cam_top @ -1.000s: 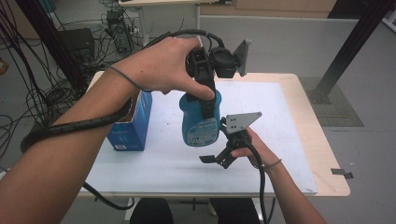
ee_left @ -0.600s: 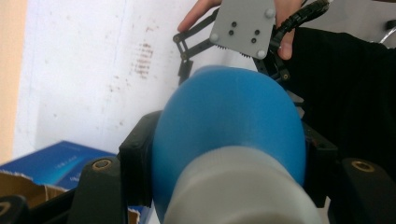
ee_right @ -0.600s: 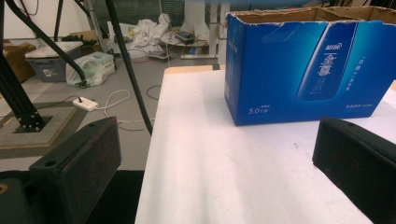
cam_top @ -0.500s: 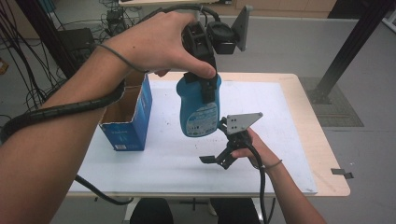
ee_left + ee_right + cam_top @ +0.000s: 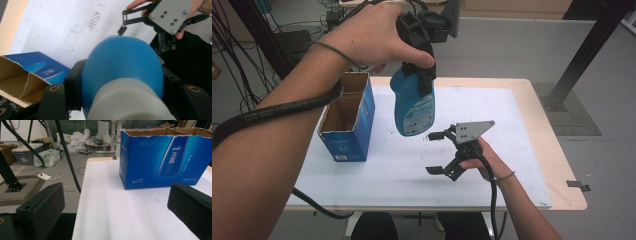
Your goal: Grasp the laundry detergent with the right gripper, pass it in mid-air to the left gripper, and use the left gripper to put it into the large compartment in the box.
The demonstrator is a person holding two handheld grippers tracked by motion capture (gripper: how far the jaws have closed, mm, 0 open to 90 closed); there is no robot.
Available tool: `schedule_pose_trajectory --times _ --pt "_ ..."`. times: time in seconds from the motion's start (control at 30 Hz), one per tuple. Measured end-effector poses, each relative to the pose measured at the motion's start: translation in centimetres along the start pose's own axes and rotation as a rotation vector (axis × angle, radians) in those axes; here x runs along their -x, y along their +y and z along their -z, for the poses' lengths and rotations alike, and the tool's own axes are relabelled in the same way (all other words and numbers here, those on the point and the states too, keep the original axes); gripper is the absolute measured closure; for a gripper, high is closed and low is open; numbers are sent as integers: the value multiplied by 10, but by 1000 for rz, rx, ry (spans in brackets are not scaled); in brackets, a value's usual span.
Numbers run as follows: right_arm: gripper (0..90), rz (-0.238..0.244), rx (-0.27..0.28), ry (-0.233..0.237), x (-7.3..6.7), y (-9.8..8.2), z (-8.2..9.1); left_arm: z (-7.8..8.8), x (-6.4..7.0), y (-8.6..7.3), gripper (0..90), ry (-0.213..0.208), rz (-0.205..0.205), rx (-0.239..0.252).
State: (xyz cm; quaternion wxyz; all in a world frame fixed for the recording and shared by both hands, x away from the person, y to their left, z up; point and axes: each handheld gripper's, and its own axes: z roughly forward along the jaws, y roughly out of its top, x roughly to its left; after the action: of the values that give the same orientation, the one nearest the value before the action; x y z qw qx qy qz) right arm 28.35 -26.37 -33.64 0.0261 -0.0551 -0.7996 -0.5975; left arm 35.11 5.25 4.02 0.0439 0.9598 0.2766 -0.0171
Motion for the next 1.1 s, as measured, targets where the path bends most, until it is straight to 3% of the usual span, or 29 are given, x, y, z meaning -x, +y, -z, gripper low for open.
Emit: schedule_pose_trajectory --times 0.13,0.37,0.67,0.7,0.77,0.8,0.87,0.93,1.0,1.03,1.1 --pt "13 0 3 -4 -1 0 1 3 -14 -8 378 2 47 14" --pt "13 4 11 -9 -1 0 1 6 -40 -24 378 33 195 18" --pt "12 3 -3 -20 -2 0 3 2 -62 -44 378 88 382 15" --pt "11 4 -2 -22 -2 0 3 2 -67 -48 378 88 428 16" --pt "12 2 -4 -24 -2 0 3 2 -72 -51 378 91 441 7" --pt "11 2 -4 -25 -2 0 3 2 -74 -54 378 88 474 10" --pt "11 2 -3 -26 -2 0 4 3 -80 -61 378 92 490 19" --pt "12 1 -5 -26 -2 0 4 2 -84 -65 378 89 539 26" --pt "12 0 -6 -27 -2 0 4 1 -85 -67 378 92 547 29" --pt "12 0 -7 -30 -3 1 3 1 -89 -72 378 93 594 37" --pt "12 0 -8 -32 -3 1 3 -2 -94 -76 378 94 612 35"
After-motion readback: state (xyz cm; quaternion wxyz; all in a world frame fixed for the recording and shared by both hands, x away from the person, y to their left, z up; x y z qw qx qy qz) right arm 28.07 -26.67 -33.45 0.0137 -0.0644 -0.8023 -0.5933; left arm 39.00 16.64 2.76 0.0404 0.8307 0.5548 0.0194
